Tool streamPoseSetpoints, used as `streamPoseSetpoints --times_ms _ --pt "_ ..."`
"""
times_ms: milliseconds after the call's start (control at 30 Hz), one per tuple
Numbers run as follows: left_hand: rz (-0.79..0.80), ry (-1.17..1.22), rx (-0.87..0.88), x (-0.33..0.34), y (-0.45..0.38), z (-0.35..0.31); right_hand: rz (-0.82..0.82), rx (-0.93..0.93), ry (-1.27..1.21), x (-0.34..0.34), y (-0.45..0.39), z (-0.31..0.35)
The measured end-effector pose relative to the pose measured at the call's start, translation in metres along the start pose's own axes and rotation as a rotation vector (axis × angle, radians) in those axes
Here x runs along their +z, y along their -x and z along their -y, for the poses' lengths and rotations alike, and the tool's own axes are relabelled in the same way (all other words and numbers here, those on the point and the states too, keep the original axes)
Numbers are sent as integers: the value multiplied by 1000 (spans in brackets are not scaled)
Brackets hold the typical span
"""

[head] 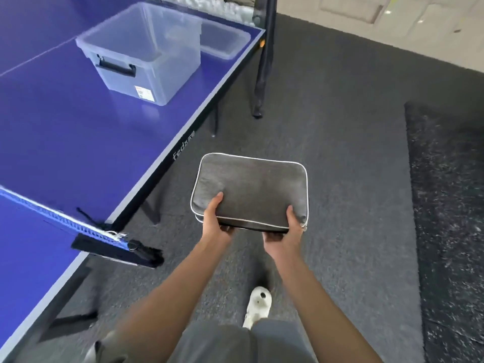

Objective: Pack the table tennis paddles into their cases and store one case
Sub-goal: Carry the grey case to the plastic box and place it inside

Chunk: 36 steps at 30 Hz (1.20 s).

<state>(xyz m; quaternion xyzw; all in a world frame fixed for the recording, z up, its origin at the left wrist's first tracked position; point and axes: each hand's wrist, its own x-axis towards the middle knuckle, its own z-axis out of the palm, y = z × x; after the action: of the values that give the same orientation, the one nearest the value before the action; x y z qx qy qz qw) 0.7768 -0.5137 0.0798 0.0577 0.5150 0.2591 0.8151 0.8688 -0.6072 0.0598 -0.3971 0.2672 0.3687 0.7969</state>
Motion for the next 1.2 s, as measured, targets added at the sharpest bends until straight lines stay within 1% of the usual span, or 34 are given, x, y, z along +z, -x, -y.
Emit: streamPoseSetpoints --times_ms 133,300,433,567,733,933,1067,1200 --pt "-47 113 73 67 -25 -16 72 53 110 62 -52 45" --pt "-79 180 126 130 -67 -53 130 111 209 137 -112 74" --pt "-88 229 150 168 -115 -90 170 138 259 192 -167 78" --pt "-33 253 174 211 -162 -131 171 130 271 257 -215 81" --pt "-79 252 225 266 -201 -186 164 130 320 343 -263 90" --pt "-66 293 322 322 -230 -262 263 143 356 448 -302 90" --pt "-54 420 347 347 -245 -299 348 121 478 515 -326 89" --pt "-104 580 365 380 -259 -325 435 119 627 573 -354 94"
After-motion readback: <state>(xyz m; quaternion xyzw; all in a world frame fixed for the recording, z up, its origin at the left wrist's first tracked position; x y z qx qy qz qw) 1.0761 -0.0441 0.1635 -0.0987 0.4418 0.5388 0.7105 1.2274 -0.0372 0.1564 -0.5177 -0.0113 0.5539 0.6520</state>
